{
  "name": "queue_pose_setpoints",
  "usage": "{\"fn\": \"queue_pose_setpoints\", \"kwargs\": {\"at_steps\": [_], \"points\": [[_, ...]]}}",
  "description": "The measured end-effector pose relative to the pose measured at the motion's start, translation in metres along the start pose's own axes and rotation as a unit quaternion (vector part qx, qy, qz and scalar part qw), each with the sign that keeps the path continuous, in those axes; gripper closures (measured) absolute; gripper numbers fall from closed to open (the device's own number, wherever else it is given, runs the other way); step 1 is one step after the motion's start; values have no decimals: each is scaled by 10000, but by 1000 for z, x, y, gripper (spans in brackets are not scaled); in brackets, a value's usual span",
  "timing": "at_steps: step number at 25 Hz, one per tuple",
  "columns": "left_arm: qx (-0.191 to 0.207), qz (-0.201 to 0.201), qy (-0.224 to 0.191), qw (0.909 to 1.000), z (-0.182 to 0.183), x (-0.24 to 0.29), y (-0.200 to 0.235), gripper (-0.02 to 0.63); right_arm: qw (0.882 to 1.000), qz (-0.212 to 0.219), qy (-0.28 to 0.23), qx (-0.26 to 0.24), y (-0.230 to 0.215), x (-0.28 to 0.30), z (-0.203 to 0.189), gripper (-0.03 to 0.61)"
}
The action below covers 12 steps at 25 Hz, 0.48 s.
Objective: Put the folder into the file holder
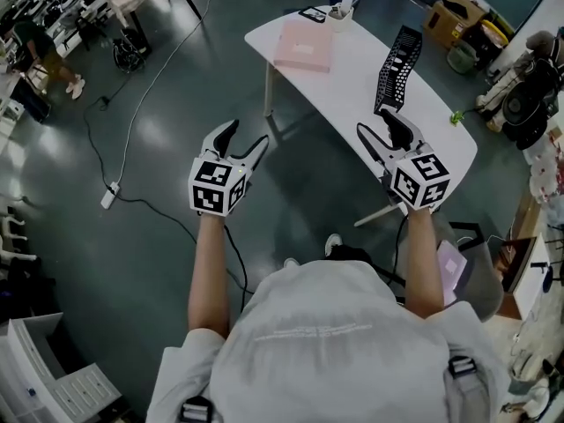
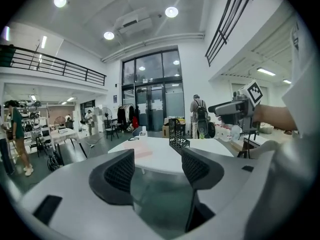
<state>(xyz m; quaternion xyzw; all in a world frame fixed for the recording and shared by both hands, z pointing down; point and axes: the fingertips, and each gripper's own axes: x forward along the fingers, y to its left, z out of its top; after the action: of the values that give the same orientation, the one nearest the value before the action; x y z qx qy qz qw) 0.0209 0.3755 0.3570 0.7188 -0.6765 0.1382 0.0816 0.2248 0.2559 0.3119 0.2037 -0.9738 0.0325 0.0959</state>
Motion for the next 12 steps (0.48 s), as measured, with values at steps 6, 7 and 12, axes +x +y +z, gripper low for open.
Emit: {"fn": "queue_pose_setpoints", "kwargs": {"at_steps": [6,7,12], "points": [[-117,-52,172,9998,-14,13,12,302,9996,123,149,202,-4,27,-8,293],[-143,-49,206,9997,-17,17,14,302,9995,138,174,203,-6,32,-11,291],[-194,-21,327,9993,-20,52,34,305,9993,161,154,291,-36,71,-15,293]]}}
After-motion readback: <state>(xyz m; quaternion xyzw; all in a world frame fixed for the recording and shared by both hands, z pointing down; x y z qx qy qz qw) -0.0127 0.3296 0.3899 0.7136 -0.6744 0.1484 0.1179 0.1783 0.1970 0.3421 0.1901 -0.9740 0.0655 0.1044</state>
